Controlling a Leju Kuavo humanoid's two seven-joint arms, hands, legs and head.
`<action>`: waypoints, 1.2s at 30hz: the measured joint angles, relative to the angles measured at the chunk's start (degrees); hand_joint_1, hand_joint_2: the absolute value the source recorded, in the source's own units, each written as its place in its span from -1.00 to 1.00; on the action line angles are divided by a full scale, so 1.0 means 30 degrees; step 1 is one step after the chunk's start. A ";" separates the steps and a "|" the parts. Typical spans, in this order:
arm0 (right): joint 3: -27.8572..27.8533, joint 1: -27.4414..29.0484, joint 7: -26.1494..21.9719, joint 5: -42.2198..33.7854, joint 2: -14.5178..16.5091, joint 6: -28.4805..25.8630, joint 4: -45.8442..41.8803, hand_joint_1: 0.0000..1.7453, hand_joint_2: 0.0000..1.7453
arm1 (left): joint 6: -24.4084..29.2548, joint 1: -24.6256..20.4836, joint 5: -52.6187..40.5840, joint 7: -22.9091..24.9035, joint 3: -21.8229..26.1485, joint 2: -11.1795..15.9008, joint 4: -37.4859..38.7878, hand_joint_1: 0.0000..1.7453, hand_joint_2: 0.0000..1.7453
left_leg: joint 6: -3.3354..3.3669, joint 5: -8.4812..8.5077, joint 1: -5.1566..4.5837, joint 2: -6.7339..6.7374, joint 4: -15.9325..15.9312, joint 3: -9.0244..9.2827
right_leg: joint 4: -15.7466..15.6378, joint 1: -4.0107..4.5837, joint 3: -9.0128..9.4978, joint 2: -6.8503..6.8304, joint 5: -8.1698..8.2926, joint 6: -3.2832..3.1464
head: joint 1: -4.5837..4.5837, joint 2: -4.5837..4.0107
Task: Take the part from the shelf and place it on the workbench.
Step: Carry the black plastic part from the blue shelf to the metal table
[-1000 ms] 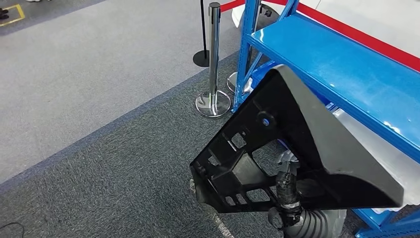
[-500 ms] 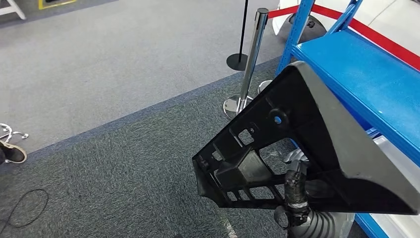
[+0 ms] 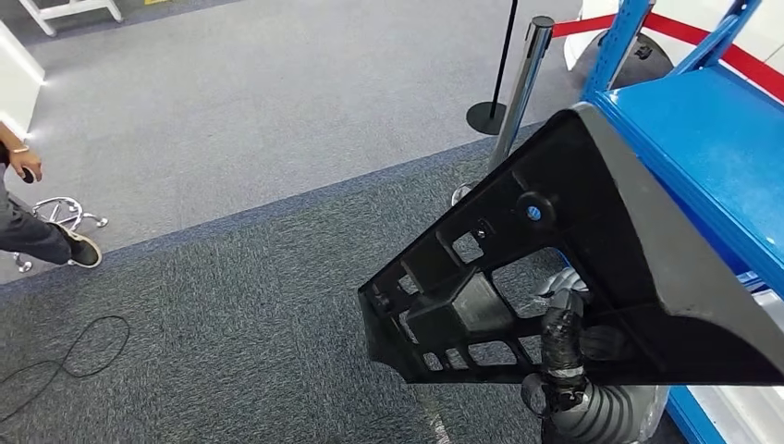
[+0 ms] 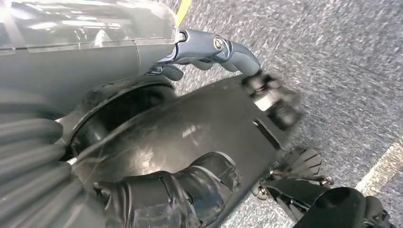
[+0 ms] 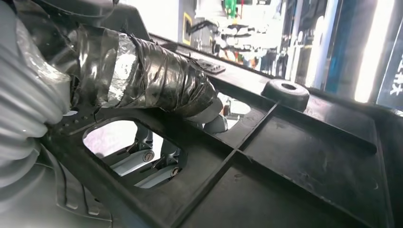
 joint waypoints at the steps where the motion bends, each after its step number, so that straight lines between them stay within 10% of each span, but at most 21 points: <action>1: -0.0004 -0.0012 -0.0015 -0.0051 0.0027 0.0000 0.0015 0.62 1.00 | -0.0013 -0.0012 0.0029 0.0067 0.0000 0.0005 0.0000 -1.00 1.00 | 0.0144 0.0061 -0.0125 0.0262 -0.0615 0.0287 | -0.0047 0.0022 0.0055 -0.0166 -0.0029 0.0081 | -0.0004 0.0000; 4: -0.0015 -0.0062 -0.0084 -0.0260 0.0069 0.0004 0.0102 0.62 1.00 | -0.0062 0.0035 0.0060 0.0138 0.0000 0.0029 0.0000 -1.00 1.00 | 0.0442 0.0055 -0.0185 -0.0106 -0.1042 0.0411 | -0.0266 0.0072 0.0264 -0.0563 -0.0091 0.0396 | -0.0016 0.0002; 6: -0.0058 -0.0095 -0.0168 -0.0452 0.0080 0.0004 0.0149 0.62 1.00 | -0.0040 0.0082 0.0060 0.0058 0.0000 0.0036 0.0000 -1.00 1.00 | 0.0634 0.0227 -0.0034 -0.0526 -0.1431 0.0721 | 0.0236 0.0074 0.0171 0.0060 -0.0516 0.0559 | 0.0062 0.0002; 9: -0.0217 -0.0064 -0.0244 -0.0828 0.0078 -0.0004 0.0228 0.62 1.00 | 0.0009 0.0015 0.0064 -0.0147 0.0000 0.0014 0.0000 -1.00 1.00 | 0.0850 0.0301 0.0010 -0.1108 -0.1550 0.0883 | 0.3485 0.0074 -0.1442 0.1288 -0.1991 0.0627 | 0.0244 0.0002; 11: -0.0273 -0.0032 -0.0257 -0.1130 0.0064 -0.0004 0.0333 0.62 1.00 | 0.0018 0.0029 0.0118 -0.0224 0.0000 0.0011 0.0000 -1.00 1.00 | 0.0883 0.0214 0.0012 -0.1595 -0.1443 0.0890 | 0.4729 0.0051 -0.2299 0.1458 -0.2021 0.0712 | 0.0275 0.0002; 15: -0.0301 -0.0037 -0.0283 -0.1435 0.0036 -0.0002 0.0483 0.62 1.00 | 0.0015 0.0045 0.0238 -0.0200 0.0000 0.0015 0.0000 -1.00 1.00 | 0.0570 -0.0178 0.0110 -0.2639 -0.0786 0.0727 | 0.1069 -0.0213 -0.0978 0.2404 0.0215 0.0844 | 0.0308 0.0002; 19: -0.0310 -0.0045 -0.0293 -0.1572 0.0007 0.0002 0.0564 0.62 1.00 | 0.0005 0.0071 0.0240 -0.0057 0.0000 0.0057 0.0000 -1.00 1.00 | 0.0111 -0.0269 0.0184 -0.3268 -0.0496 0.0304 | 0.0299 -0.0184 -0.0666 0.2631 0.0260 0.0495 | 0.0374 0.0002; 23: -0.0310 -0.0072 -0.0295 -0.1943 -0.0007 0.0007 0.0583 0.62 1.00 | -0.0049 0.0015 0.0239 0.0180 0.0000 0.0113 0.0000 -1.00 1.00 | -0.0295 -0.1368 0.0153 -0.1562 0.1761 -0.0808 | 0.0014 -0.0230 -0.0304 0.1716 0.0245 0.0070 | 0.0157 0.0002; 26: -0.0310 -0.0188 -0.0270 -0.2269 -0.0093 0.0007 0.0661 0.62 1.00 | -0.0107 -0.0029 0.0260 0.0153 0.0000 0.0137 0.0000 -1.00 1.00 | -0.0468 -0.2085 0.0272 -0.1127 0.4330 -0.2267 | 0.0008 -0.0194 -0.0185 0.0971 0.0107 -0.0018 | 0.0118 0.0002; 32: -0.0301 -0.0573 -0.0556 -0.2672 -0.0127 0.0015 0.0841 0.62 1.00 | -0.0209 -0.0008 0.0568 -0.0248 0.0000 0.0350 0.0000 -1.00 1.00 | 0.0024 0.0125 -0.0064 0.0174 -0.0620 0.0124 | -0.0090 -0.0066 0.0274 -0.0110 -0.0245 0.0340 | 0.0142 0.0002; 36: -0.0242 -0.0804 -0.0694 -0.2655 -0.0117 0.0024 0.1084 0.62 1.00 | -0.0361 0.0110 0.0657 -0.0018 0.0000 0.0430 0.0000 -1.00 1.00 | 0.0465 0.0201 0.0005 -0.0526 -0.1037 0.0373 | 0.0042 -0.0006 0.0419 -0.0077 -0.0593 0.0725 | 0.0190 0.0002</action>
